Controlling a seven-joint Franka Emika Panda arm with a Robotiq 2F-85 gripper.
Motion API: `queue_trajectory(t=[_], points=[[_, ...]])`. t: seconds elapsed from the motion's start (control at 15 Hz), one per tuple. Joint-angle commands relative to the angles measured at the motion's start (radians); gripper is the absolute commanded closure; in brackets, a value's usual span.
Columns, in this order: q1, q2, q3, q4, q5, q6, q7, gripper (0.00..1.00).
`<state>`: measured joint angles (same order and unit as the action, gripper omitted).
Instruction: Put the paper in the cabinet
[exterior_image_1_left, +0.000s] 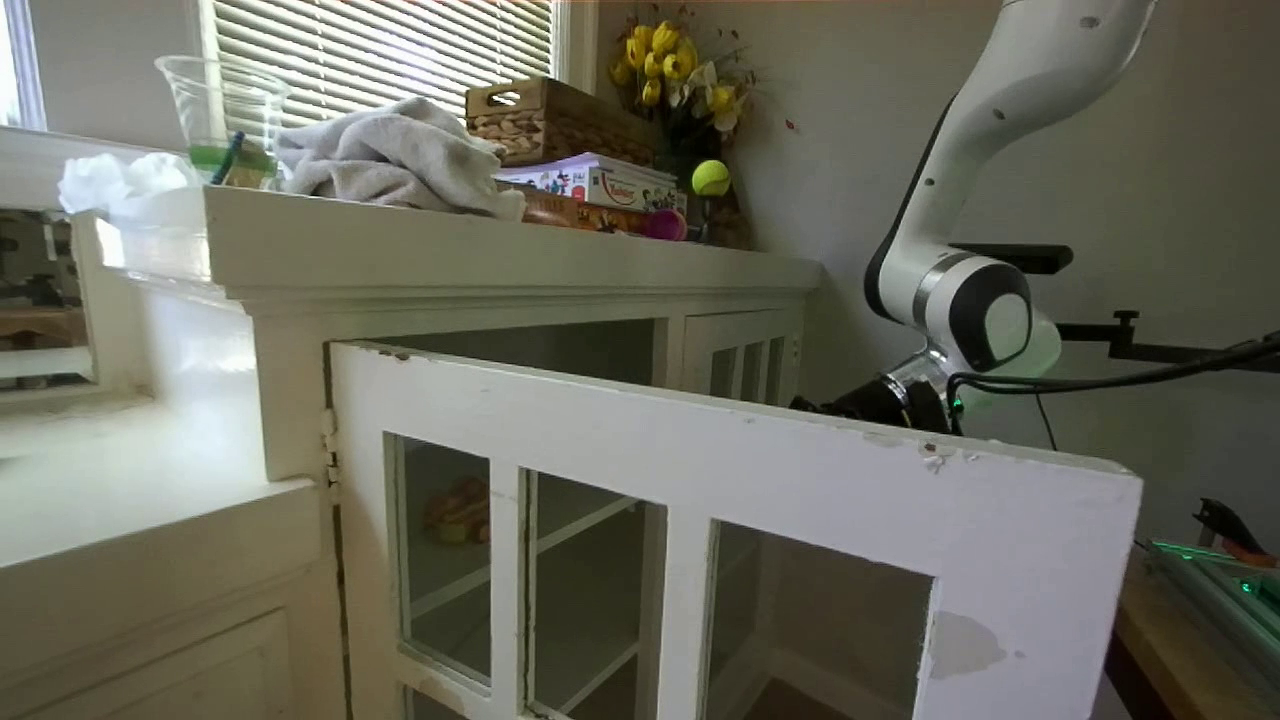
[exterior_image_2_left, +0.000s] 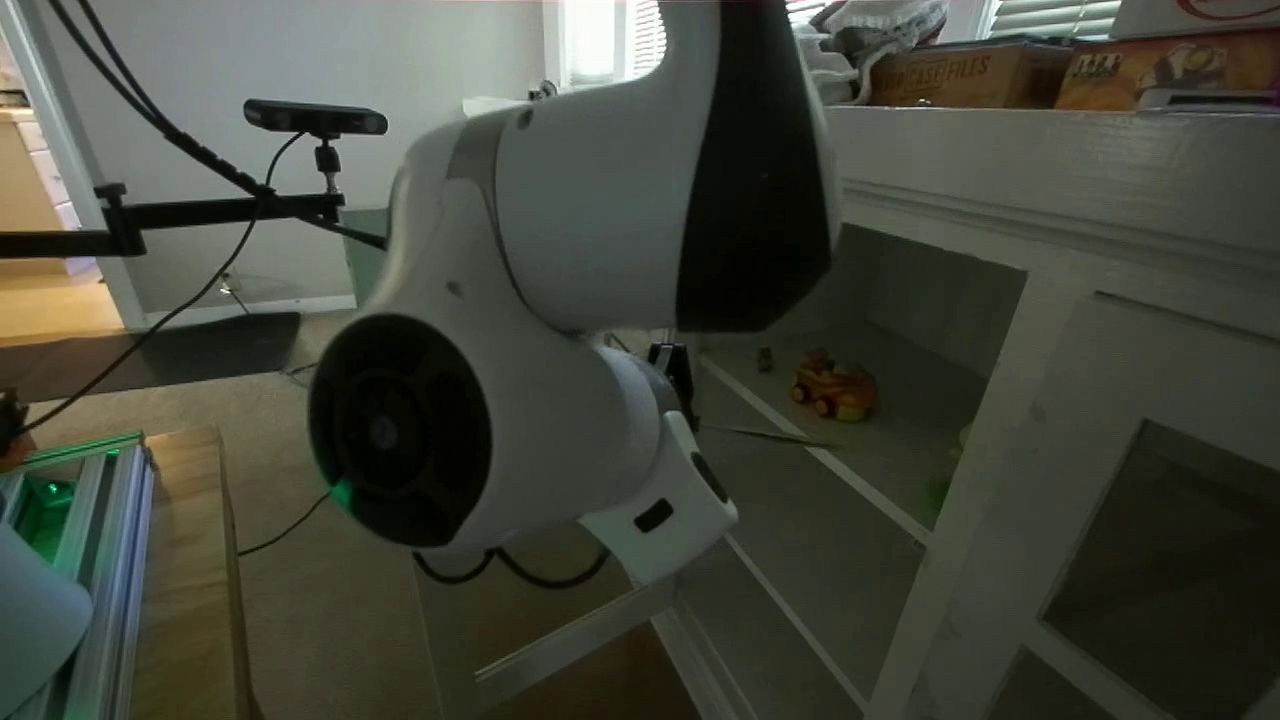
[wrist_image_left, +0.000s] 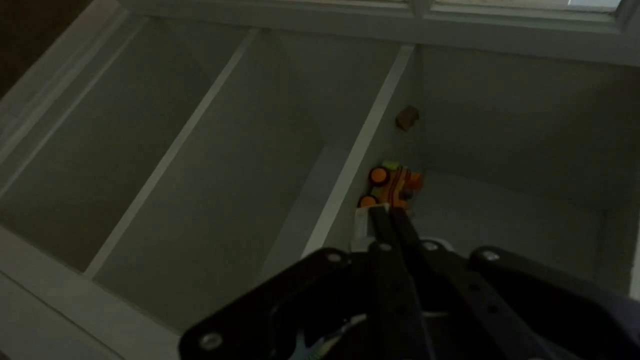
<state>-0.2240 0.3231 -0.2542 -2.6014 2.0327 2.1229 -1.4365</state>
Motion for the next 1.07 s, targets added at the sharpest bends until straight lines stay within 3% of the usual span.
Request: queue_trajectory(t=[0.0, 0.47, 1.0], points=[[0.032, 0.065, 0.010, 0.009, 0.163, -0.085, -0.092, 0.99], [0.090, 0.217, 0.034, 0.101, 0.307, -0.211, -0.138, 0.99], [0.115, 0.388, 0.037, 0.342, 0.325, -0.188, -0.075, 0.99]])
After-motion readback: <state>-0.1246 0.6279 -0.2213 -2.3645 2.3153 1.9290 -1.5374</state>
